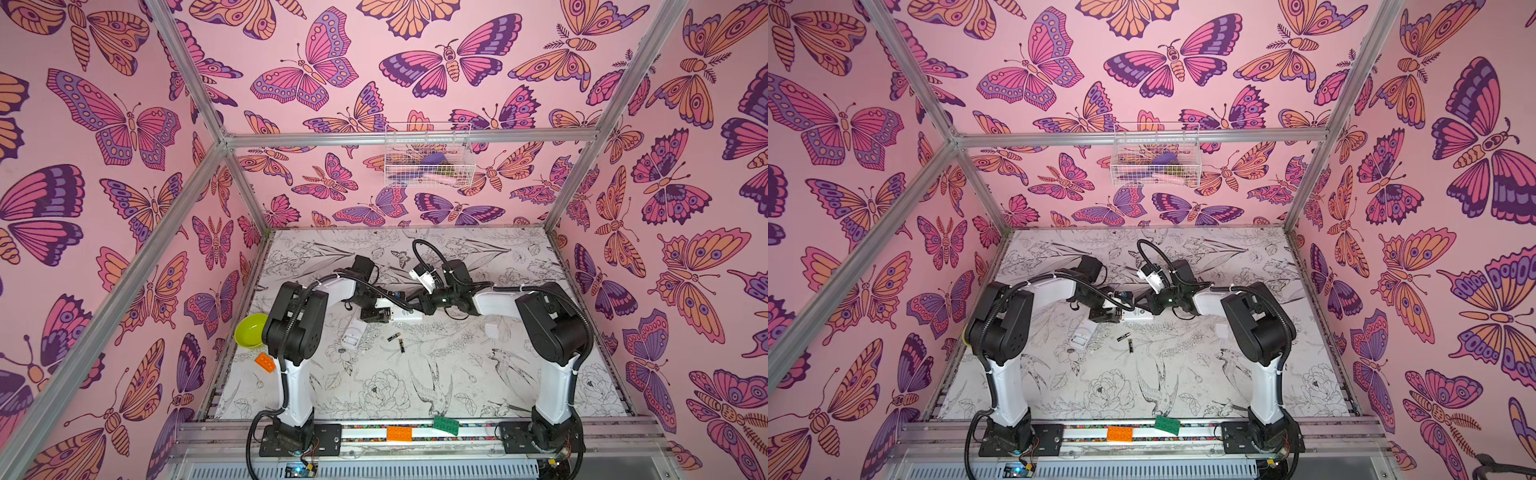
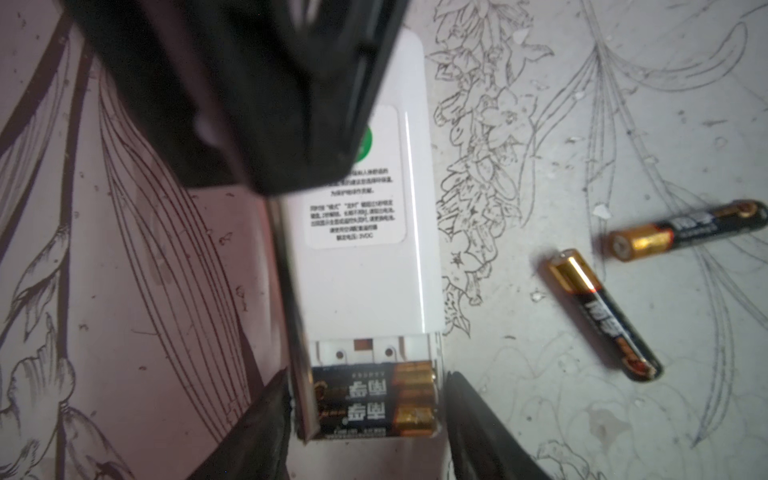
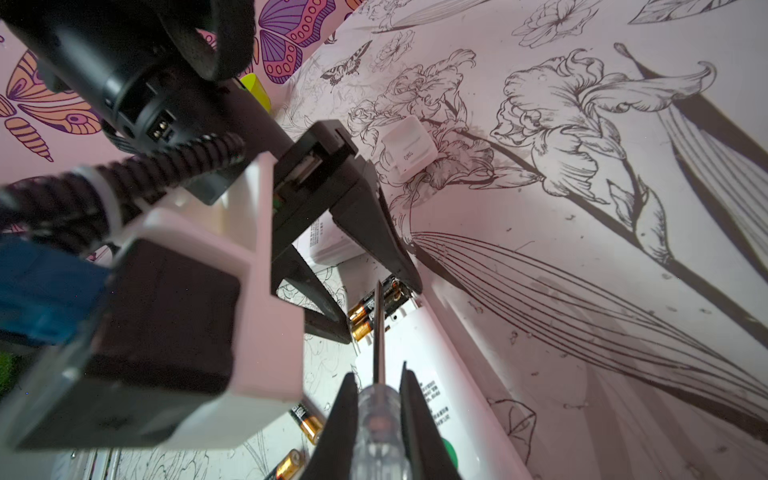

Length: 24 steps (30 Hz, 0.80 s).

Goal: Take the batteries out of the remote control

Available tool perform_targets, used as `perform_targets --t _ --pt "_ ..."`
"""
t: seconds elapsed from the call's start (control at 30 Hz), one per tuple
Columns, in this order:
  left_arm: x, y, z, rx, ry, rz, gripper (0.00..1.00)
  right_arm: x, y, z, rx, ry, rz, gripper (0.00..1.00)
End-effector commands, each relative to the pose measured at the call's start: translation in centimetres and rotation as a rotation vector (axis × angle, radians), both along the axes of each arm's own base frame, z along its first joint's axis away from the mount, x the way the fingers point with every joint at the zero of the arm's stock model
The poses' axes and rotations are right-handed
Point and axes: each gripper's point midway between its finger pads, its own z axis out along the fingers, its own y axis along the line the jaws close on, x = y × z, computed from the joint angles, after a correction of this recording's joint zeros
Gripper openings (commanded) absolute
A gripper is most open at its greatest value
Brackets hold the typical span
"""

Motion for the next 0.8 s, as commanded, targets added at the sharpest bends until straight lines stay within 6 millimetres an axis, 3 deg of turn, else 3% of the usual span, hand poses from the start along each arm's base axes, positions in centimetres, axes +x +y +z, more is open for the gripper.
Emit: perform_targets --t 0.0,0.17,0.43,0.77 --pt "-2.6 2.9 -4.3 0.156 0.11 0.02 0.59 0.4 0.3 -0.6 -0.017 -0.035 0.004 0.0" --pt "-2.2 2.9 -4.4 0.153 0.115 0.039 0.67 0.8 0.7 -0.7 -0.014 -0.057 -0.011 0.0" --pt "-2.2 2.8 -4.4 0.148 0.122 0.048 0.5 1.1 0.9 -1.3 -0.033 -0.105 -0.043 0.0" --pt "-2.2 2.8 -4.3 0.146 0.119 0.041 0.48 0.0 0.5 -2.3 -0.101 -0.111 -0.01 0.0"
